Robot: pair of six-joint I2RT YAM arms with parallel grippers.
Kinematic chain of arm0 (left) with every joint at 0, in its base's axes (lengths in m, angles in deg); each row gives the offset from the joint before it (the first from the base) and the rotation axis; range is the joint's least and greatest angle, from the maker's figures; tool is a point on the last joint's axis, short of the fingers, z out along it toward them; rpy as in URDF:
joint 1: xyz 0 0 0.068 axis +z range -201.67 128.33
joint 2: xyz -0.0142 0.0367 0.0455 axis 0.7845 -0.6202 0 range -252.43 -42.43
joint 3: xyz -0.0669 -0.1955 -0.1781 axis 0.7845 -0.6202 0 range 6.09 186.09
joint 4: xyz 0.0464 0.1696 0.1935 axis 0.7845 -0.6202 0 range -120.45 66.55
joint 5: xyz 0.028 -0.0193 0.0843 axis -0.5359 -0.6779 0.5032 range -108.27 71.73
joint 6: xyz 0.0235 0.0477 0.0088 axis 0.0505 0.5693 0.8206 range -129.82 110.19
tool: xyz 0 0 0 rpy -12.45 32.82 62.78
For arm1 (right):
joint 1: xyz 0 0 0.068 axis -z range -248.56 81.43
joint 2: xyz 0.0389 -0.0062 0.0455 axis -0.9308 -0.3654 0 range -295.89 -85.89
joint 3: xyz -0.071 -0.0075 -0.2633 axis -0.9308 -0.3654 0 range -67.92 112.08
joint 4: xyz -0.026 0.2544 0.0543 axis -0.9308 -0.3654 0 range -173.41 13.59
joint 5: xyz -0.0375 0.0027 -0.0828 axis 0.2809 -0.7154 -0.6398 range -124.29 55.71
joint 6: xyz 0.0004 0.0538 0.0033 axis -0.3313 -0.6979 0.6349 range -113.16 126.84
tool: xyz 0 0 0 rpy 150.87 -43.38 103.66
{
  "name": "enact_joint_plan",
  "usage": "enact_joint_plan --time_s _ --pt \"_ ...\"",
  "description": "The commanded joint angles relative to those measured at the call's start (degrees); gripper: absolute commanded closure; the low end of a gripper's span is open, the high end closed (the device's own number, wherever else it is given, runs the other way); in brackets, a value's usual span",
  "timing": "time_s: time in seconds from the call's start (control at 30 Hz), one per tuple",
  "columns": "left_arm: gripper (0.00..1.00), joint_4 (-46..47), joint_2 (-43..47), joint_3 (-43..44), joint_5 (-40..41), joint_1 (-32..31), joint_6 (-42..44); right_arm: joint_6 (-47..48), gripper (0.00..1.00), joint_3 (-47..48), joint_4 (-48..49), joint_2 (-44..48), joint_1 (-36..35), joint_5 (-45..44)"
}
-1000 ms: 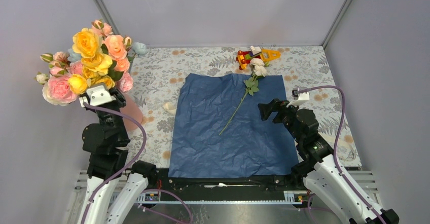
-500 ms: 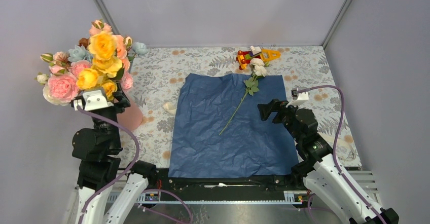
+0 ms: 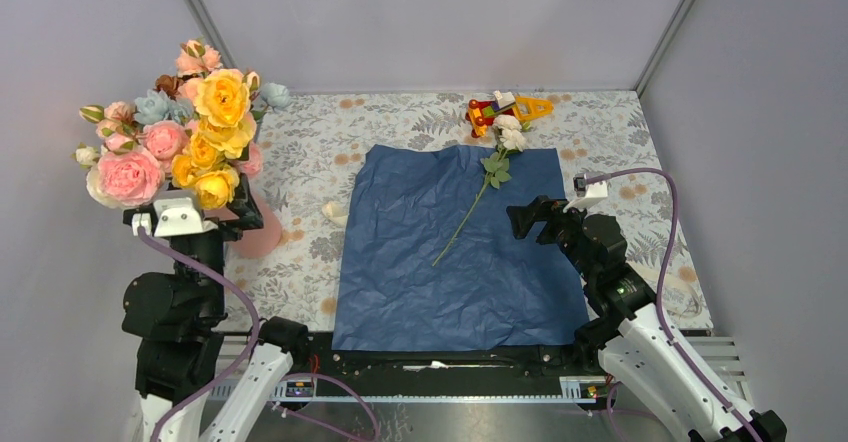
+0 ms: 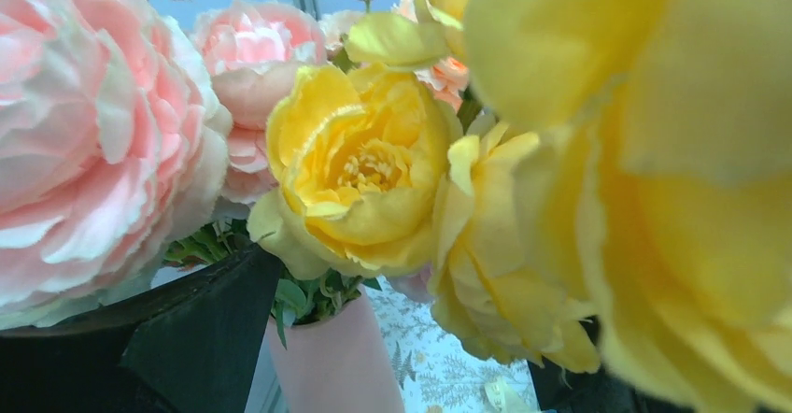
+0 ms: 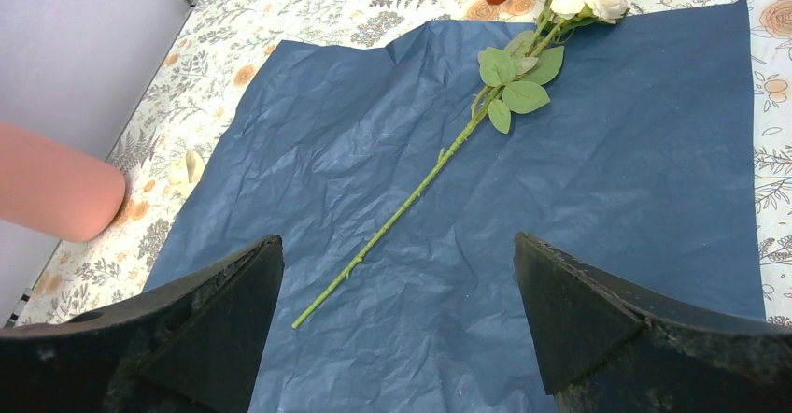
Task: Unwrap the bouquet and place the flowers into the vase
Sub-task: Insert the fake flower into the vase.
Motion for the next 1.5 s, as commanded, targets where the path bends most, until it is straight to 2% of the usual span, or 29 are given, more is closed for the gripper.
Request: enact_joint_plan --time_s 0.0,0.43,0.8,0.9,1.17,1.47 --pt "0.01 -4.1 0.6 2.6 -3.3 0.3 -1.3 -0.2 0.00 0.0 2.8 0.4 0.3 0.3" --pt "0.01 -10.8 2.7 4.2 -5.6 0.3 -5.4 -0.7 0.00 0.0 2.7 0.7 0.3 0.3" --pt "0.01 -21.3 6.0 5.8 -7.2 0.3 -9.1 -1.5 0.00 0.2 2.3 0.6 0.2 -0.3" --pt "0.01 -23.6 7.8 3.3 -8.8 0.4 -10.6 -2.0 0.00 0.4 2.3 0.4 0.3 0.0" --pt "0.05 -20.3 7.0 -6.2 -24.8 0.4 -20.1 -6.0 0.01 4.3 -1.7 -1.2 0.3 -2.4" --pt "0.07 -14.2 7.2 -14.9 -30.5 0.4 -27.5 -10.0 0.04 8.5 -12.1 -5.1 0.3 -9.5"
